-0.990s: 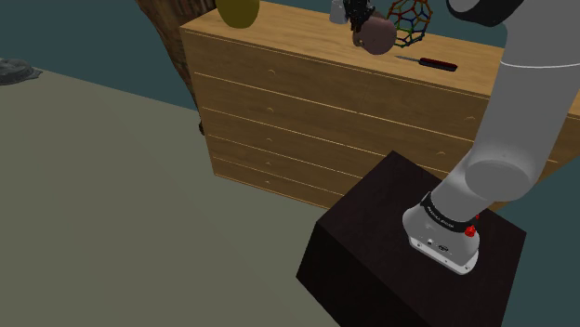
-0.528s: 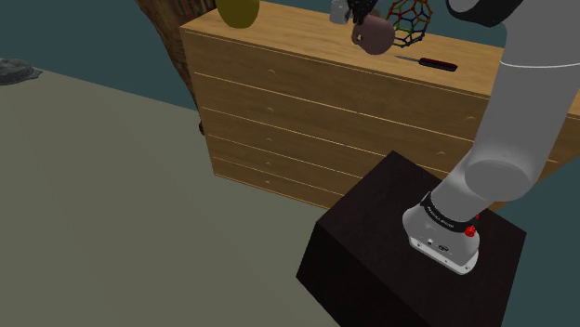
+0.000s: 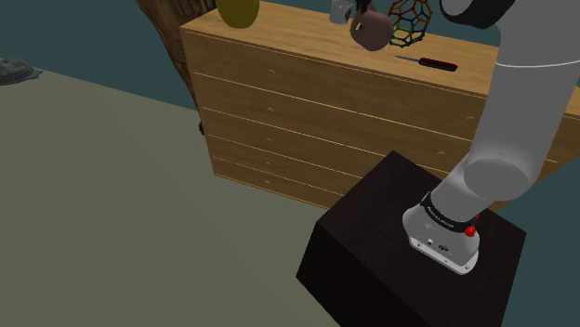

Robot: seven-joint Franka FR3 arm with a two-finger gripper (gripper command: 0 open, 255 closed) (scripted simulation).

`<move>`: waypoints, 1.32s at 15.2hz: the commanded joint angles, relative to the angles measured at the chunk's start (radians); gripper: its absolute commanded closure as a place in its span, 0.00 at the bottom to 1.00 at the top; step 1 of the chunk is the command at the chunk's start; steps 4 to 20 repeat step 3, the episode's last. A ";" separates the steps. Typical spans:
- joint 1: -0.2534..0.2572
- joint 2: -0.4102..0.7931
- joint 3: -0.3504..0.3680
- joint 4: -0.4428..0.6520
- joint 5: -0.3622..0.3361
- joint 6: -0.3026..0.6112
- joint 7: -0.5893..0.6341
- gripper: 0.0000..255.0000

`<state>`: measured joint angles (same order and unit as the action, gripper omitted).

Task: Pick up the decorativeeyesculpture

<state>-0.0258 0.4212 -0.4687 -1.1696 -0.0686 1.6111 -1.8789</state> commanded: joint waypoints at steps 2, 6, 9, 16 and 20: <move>-0.009 0.014 0.000 0.056 0.006 -0.040 -0.009 1.00; -0.009 0.014 0.000 0.056 0.006 -0.039 -0.009 1.00; -0.009 0.014 0.000 0.056 0.006 -0.039 -0.009 1.00; -0.009 0.014 0.000 0.056 0.006 -0.039 -0.009 1.00; -0.009 0.014 0.000 0.056 0.006 -0.039 -0.009 1.00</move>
